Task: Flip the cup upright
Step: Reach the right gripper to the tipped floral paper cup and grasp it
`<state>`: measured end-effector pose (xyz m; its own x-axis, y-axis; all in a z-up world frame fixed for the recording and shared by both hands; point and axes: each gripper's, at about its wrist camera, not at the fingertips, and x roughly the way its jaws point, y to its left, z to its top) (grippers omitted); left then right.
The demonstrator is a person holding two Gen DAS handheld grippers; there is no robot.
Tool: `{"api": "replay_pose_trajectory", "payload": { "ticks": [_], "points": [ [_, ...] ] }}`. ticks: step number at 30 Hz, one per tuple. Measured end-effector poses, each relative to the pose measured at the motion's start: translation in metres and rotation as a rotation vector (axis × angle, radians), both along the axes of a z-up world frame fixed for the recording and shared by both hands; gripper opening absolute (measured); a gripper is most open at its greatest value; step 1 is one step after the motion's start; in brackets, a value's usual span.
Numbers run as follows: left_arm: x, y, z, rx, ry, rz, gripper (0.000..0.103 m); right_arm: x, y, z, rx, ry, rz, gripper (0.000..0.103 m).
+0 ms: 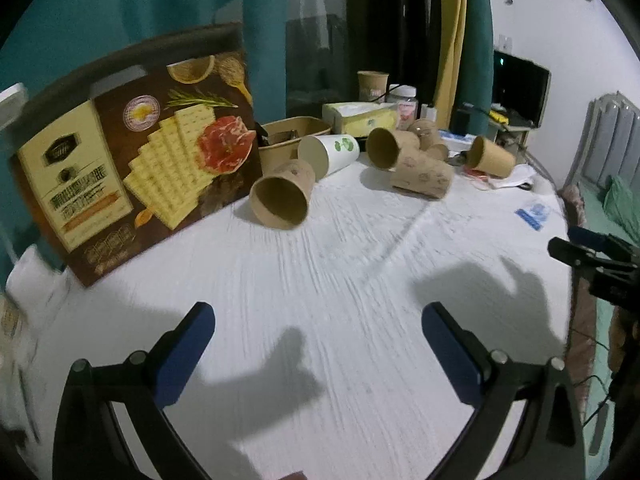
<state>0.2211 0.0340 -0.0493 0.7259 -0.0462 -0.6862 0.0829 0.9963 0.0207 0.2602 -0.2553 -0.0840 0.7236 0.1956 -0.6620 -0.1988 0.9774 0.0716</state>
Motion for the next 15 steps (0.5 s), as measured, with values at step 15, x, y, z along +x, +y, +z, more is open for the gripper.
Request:
{"api": "replay_pose_trajectory", "payload": {
  "ticks": [15],
  "points": [
    [0.18, 0.02, -0.035, 0.073, 0.075, -0.011, 0.103, 0.1, 0.006, -0.034, 0.049, 0.102, -0.017, 0.074]
  ]
}}
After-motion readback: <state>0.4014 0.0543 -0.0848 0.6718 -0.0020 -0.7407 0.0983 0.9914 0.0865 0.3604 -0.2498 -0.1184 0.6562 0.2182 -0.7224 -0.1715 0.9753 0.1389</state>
